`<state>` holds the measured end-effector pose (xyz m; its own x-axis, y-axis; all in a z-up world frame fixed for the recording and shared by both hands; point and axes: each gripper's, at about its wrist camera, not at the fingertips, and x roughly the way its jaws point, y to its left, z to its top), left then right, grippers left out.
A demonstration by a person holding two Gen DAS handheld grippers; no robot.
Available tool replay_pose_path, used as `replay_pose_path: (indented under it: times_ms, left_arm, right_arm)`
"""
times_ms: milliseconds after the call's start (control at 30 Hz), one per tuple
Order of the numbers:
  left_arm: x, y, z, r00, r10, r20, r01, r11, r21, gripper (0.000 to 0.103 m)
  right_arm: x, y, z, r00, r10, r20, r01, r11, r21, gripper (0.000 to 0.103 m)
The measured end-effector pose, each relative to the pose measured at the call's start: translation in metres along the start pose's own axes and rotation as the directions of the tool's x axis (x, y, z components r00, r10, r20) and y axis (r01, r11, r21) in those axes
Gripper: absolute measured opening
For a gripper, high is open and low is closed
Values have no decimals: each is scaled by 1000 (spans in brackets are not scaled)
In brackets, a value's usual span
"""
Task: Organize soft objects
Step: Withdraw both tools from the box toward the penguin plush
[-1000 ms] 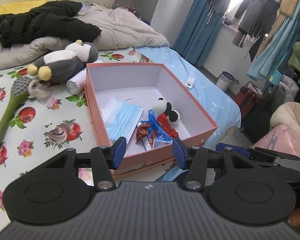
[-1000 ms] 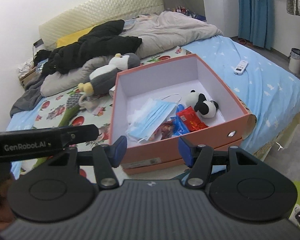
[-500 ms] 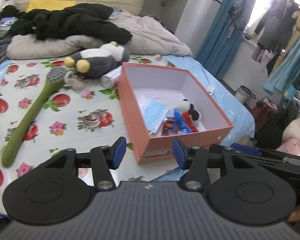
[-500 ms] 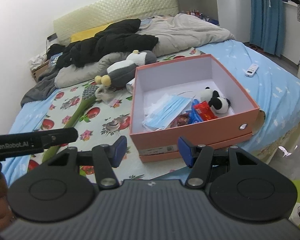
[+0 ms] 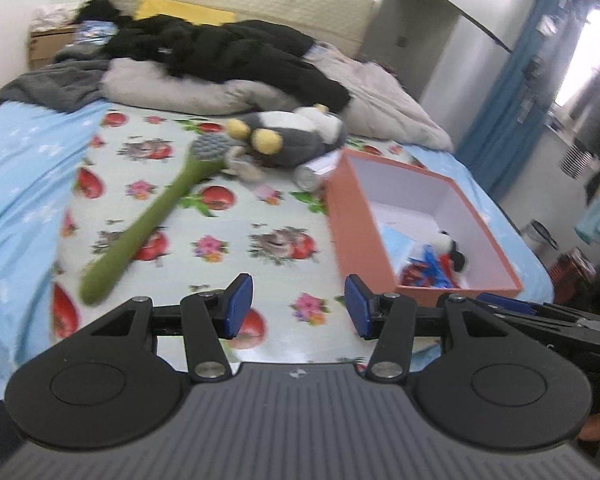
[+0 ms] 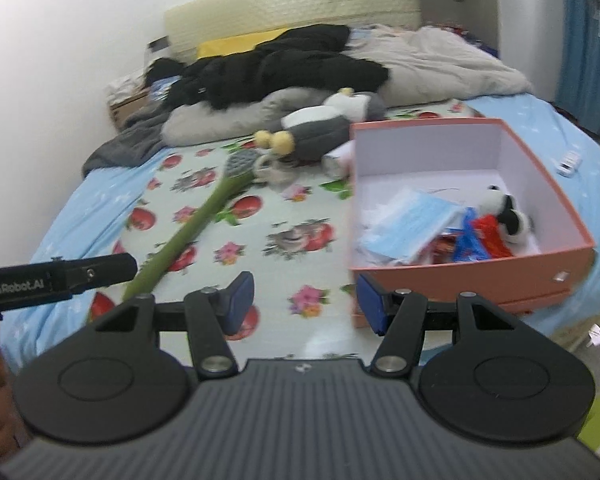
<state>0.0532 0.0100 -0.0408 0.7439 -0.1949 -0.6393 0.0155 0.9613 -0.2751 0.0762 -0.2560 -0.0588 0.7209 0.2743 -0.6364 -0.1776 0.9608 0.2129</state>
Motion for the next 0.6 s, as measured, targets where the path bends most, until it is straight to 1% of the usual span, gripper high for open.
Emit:
replay_pose_path:
  times_ms: [100,167,267,433,600]
  left_arm:
    - [-9,16,-4,1000,19,14,-19,999,-34,57]
    - [-10,23,-6,999,38,11,-37,999,-34,57]
    - [-7,35,-6,998,56,3,-55,997,-52,57]
    - [15,48,3,998,59,-8,-60,994,-96,57]
    - [49,57,26,998,55,-10,-55,992,-110,57]
  right_arm:
    - [6,17,-1,999,35,-18,-36,999,-33,59]
    - [9,27,-2,998,53,-26,-54,997,-62,59]
    - [16,36,-3,997,64,-47,-67,995,-75,59]
    - [32,39,3,996,58,-71,-63,995,-80,59]
    - [61,40,18,994,44,-98,-56,992,-116,59]
